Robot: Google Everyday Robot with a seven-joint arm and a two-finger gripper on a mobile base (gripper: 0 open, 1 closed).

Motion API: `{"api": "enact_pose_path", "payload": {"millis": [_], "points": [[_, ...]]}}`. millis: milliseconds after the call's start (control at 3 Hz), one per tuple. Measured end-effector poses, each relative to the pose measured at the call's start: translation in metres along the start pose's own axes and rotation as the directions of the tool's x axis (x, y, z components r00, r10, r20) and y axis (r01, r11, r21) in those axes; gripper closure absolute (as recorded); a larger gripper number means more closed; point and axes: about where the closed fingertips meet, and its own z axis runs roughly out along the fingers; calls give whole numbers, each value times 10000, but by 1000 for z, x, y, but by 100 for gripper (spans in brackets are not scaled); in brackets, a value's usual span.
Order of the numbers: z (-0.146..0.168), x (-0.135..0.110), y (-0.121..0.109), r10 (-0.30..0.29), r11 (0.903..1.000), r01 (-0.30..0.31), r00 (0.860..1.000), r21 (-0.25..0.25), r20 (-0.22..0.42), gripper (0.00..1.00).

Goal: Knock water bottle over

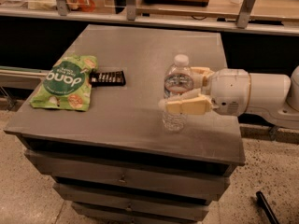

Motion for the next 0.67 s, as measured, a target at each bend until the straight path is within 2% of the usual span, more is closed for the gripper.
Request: {"api": "enact_pose_path", "payload": {"millis": [333,667], "points": [[5,-9,-7,-443,9987,443,9990,-259,1,60],[9,-36,-29,-1599,9871,1584,9823,-231,-973,83]]}}
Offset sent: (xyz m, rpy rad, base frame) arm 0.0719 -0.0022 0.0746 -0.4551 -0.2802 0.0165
